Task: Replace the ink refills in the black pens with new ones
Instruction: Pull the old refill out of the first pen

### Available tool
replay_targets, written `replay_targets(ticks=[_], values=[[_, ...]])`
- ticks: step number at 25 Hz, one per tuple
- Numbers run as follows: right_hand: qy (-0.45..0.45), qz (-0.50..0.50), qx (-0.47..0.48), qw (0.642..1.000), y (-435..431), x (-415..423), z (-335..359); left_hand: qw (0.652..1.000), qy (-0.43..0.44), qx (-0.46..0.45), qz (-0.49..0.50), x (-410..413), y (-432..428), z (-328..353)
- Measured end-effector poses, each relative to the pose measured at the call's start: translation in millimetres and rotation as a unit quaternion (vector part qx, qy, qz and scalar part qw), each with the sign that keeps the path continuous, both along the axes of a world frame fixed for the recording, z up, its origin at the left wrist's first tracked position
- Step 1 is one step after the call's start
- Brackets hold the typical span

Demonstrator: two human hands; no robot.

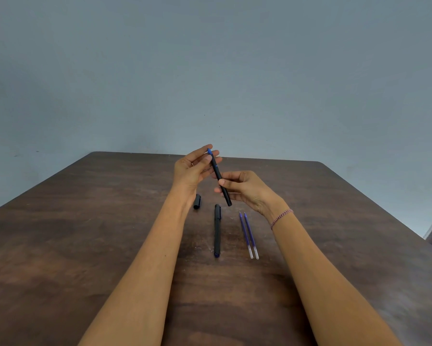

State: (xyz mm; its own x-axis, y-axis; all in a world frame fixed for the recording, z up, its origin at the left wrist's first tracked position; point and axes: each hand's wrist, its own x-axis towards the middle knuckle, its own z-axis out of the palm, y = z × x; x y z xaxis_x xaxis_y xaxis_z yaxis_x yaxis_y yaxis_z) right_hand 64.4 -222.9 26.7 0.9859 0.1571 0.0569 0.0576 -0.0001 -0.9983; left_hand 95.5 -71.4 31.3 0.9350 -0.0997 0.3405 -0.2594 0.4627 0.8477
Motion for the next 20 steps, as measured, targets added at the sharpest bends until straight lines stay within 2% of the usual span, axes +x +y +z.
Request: replay_targets(ticks=[4,11,20], values=[[-0.005,0.001,-0.003,1.000,2.3,-1.7,1.9,0.998,0.013,-0.006,0.053,0.2,0.8,1.5],[-0.006,0.006,0.002,1.000,1.3,-6.4,4.8,0.999,0.025,-0.026,-0.010,3.3,3.2,-0.4],[0.001,0.015,-0.024,1.000,1.2,-6.4,2.7,0.998,0.052,-0.008,0.022,-1.4,0.8,2.1]])
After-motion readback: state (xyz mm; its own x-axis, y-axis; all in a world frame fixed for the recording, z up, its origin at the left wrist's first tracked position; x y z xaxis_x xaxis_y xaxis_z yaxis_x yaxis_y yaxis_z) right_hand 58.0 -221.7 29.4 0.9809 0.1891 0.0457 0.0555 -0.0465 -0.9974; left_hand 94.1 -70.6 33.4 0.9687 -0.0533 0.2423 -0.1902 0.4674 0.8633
